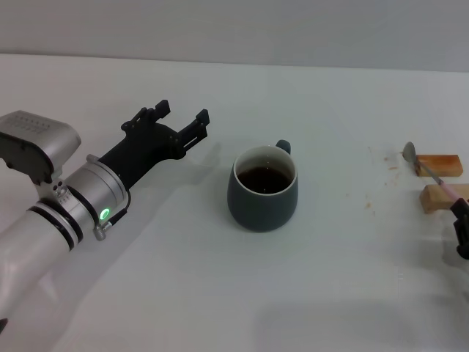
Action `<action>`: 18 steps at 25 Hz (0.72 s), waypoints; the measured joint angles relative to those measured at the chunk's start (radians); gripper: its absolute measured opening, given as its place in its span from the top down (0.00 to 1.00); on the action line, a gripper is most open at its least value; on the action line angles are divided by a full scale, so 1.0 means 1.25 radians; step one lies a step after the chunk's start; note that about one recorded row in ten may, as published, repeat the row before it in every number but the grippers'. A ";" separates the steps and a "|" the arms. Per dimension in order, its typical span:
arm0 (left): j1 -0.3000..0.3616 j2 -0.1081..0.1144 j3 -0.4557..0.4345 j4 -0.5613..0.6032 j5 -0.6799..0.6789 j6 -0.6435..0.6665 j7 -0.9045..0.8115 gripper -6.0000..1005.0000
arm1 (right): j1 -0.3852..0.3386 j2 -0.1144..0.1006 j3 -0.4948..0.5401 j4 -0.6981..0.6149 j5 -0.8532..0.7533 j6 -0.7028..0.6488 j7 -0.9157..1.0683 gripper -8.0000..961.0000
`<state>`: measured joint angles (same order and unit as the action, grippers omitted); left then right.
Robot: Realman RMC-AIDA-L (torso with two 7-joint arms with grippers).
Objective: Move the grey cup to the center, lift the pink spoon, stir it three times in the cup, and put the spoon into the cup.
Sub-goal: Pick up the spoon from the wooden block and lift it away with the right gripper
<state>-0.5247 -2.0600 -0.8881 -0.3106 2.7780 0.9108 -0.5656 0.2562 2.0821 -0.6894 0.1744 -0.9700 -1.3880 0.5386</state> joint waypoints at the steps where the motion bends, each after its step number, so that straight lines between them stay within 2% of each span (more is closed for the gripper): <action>1: 0.000 0.000 0.000 0.000 0.000 0.000 0.000 0.17 | 0.000 -0.001 -0.001 0.000 -0.003 -0.002 0.000 0.89; 7: 0.001 0.000 0.006 -0.002 0.000 0.006 -0.001 0.17 | 0.001 -0.010 -0.002 -0.012 -0.052 -0.038 0.030 0.89; 10: 0.002 0.000 0.006 -0.002 0.000 0.008 -0.001 0.17 | -0.012 -0.012 -0.002 -0.054 -0.067 -0.056 0.080 0.89; 15: 0.007 0.000 0.006 -0.008 0.000 0.009 -0.002 0.17 | -0.054 -0.015 -0.002 -0.171 -0.102 -0.084 0.181 0.89; 18: 0.010 0.000 0.006 -0.009 0.000 0.016 -0.002 0.17 | -0.082 -0.021 0.003 -0.290 -0.151 -0.114 0.293 0.88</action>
<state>-0.5125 -2.0600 -0.8812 -0.3220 2.7781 0.9309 -0.5676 0.1542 2.0558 -0.6861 -0.1885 -1.1582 -1.5305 0.9051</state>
